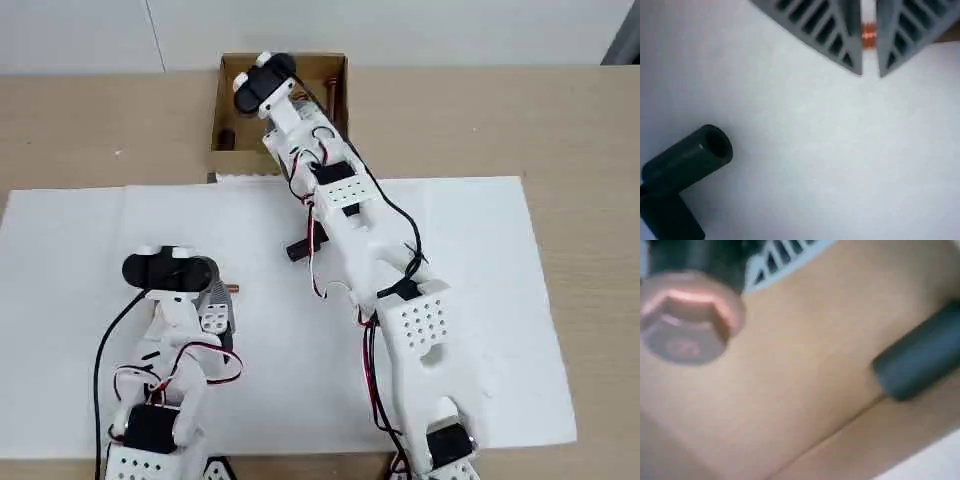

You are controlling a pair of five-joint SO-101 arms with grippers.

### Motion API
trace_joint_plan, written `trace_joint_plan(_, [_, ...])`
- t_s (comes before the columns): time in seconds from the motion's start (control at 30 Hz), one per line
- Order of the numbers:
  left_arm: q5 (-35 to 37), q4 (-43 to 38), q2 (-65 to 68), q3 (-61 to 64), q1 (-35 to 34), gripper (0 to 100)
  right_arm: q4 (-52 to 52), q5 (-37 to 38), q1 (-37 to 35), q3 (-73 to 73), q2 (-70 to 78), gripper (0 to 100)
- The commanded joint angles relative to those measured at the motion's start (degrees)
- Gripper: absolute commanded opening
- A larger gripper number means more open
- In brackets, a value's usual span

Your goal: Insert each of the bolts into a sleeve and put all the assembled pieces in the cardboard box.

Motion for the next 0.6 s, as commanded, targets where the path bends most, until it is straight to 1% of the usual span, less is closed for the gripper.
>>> trace_joint_plan(0.0, [-0.44,0.09,-0.62,-0.40,0.00,1,0.31,0.18,-0.22,-4.31,-1.98,17.8])
trace_joint_plan(0.1, [-0.44,0.09,-0.62,-0.40,0.00,1,2.07,0.18,-0.48,-4.40,-2.07,16.7])
trace_joint_plan(0.47, [-0.35,0.09,-0.62,-0.40,0.00,1,2.24,0.44,-0.40,-9.23,-2.07,7.7])
trace_joint_plan(0.57, [-0.35,0.09,-0.62,-0.40,0.00,1,6.99,0.53,-0.48,-12.66,-2.77,2.2])
